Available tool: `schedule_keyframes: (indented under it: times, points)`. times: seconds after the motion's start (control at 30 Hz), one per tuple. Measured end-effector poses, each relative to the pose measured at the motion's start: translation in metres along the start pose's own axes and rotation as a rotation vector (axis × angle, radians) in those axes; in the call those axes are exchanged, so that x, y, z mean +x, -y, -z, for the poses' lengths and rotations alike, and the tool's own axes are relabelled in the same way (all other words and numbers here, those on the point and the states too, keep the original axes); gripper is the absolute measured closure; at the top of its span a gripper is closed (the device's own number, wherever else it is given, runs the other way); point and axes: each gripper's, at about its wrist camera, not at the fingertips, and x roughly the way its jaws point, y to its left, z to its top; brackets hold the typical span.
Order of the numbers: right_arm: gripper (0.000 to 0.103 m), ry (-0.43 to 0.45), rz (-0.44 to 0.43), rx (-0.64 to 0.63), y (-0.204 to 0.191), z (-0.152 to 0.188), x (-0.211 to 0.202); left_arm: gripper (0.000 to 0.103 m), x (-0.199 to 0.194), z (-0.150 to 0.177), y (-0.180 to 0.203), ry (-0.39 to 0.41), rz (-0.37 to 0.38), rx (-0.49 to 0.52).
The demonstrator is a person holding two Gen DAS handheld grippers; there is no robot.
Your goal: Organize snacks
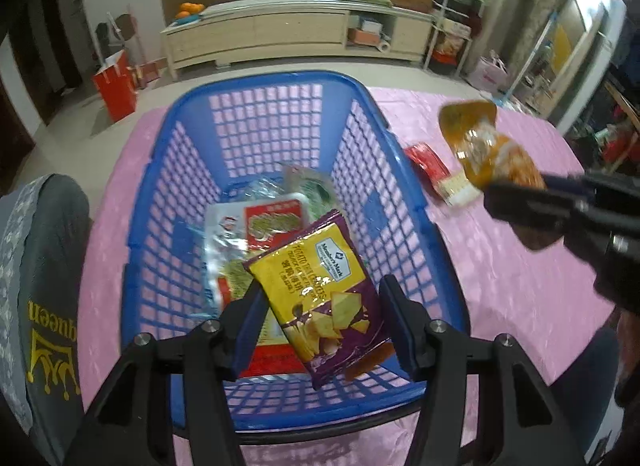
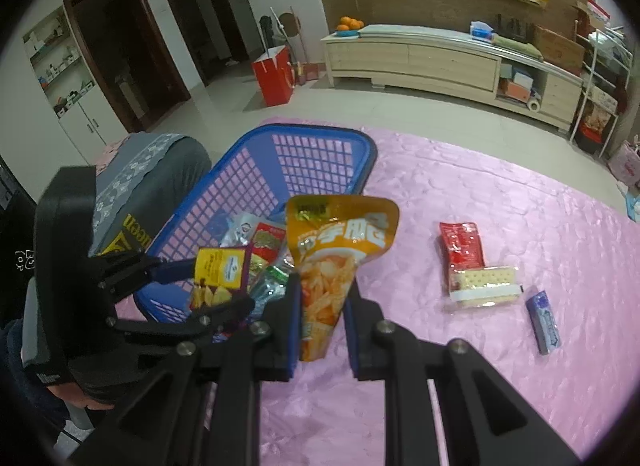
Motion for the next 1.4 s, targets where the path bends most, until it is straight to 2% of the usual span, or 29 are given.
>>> schedule_keyframes:
  times: [0.07,0.17,0.43,0.7,1.03,1.3,1.33,1.4]
  points:
    - [0.08,0.005,0.003,-0.002,0.0,0.0,-0.003,0.03,0.0,0.002,0.004,0.008,0.007,0.019]
    - [0.08,0.013,0.007,-0.008,-0.004,-0.001,-0.006,0.026,-0.005,0.004,0.003,0.021,0.004,0.024]
    - [0.08,0.018,-0.01,-0.059,-0.027,-0.011,-0.005,0.026,-0.035,0.002,-0.028,0.083,-0.01,-0.066]
    - [0.08,0.007,-0.048,-0.123,-0.054,-0.035,0.014,0.026,-0.059,-0.005,-0.066,0.134,-0.06,-0.119]
    - [0.08,-0.052,-0.071,-0.194,-0.068,-0.068,0.059,0.026,-0.048,-0.029,-0.106,0.118,-0.103,-0.149]
    - [0.079,-0.084,-0.052,-0.221,-0.068,-0.083,0.1,0.026,-0.03,-0.042,-0.125,0.107,-0.126,-0.162]
    - [0.077,-0.084,-0.048,-0.225,-0.068,-0.085,0.106,0.026,-0.027,-0.043,-0.127,0.103,-0.125,-0.164]
    - [0.065,-0.051,-0.022,-0.248,-0.071,-0.088,0.113,0.026,-0.023,-0.044,-0.128,0.099,-0.134,-0.164]
